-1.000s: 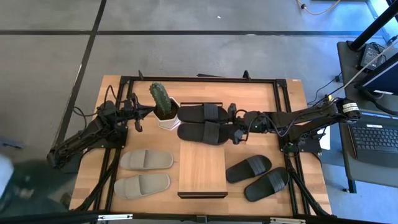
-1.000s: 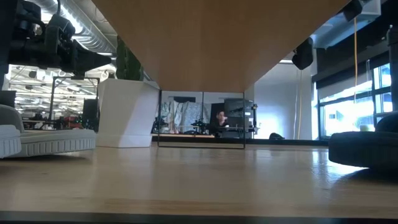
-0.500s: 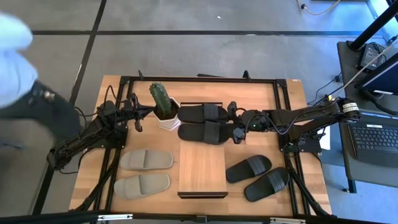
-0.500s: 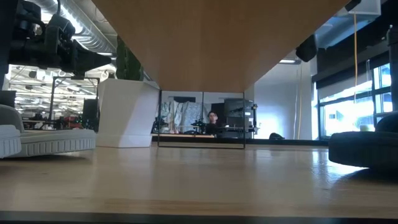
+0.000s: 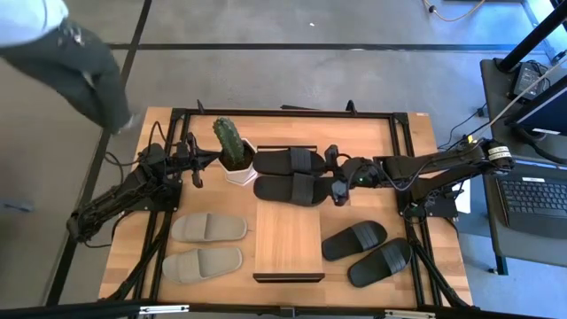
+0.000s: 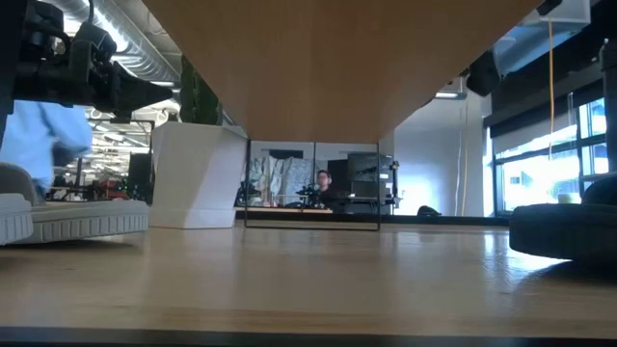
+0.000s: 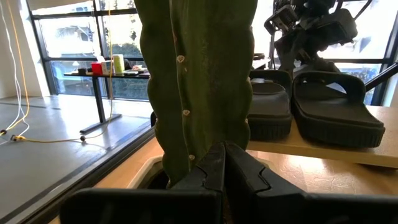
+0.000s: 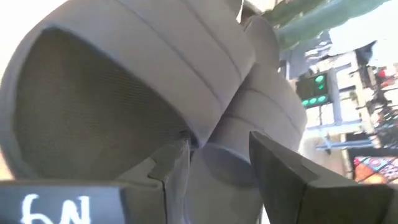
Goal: Pick and place slides into the shelf
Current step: Put the black slide on the shelf
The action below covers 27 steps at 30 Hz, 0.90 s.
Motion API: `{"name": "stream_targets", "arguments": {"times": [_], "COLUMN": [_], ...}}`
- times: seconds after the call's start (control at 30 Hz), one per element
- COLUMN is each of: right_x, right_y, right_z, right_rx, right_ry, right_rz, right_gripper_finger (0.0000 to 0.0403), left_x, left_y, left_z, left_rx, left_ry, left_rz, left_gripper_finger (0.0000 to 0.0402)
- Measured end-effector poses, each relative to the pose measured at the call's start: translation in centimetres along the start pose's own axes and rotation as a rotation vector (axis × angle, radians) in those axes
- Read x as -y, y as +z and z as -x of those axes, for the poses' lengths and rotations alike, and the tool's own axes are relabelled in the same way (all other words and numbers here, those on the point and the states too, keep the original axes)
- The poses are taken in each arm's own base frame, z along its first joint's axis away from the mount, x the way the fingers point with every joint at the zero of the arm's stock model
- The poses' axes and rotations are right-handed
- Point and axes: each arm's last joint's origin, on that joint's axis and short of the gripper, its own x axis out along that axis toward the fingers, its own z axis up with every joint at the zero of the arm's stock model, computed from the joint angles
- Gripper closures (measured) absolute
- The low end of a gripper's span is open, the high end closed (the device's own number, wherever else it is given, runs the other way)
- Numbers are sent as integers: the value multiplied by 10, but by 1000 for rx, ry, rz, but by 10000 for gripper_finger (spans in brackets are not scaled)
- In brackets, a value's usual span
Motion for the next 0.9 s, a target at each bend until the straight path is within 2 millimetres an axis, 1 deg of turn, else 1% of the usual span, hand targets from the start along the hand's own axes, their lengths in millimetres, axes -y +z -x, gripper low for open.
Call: {"name": "stream_targets", "arguments": {"times": [0.23,0.43,0.53,0.63,0.77,0.9], "right_x": [14,17,13,7,-1,-7], "right_y": [11,20,23,22,20,24], "right_z": [14,34,39,41,40,38], "right_rx": [-66,-157,-179,-213,-267,-269], "right_ry": [64,163,231,261,311,352], "right_rz": [-106,-285,-378,-434,-512,-571], "right_gripper_finger": [237,237,237,237,237,237], "left_x": [0,0,0,0,0,0], "left_y": [0,0,0,0,0,0], "left_z": [0,0,0,0,0,0], "left_rx": [0,0,0,0,-1,0], "left_ry": [0,0,0,0,0,0], "left_rz": [0,0,0,0,0,0], "left_gripper_finger": [401,401,401,401,401,401]}}
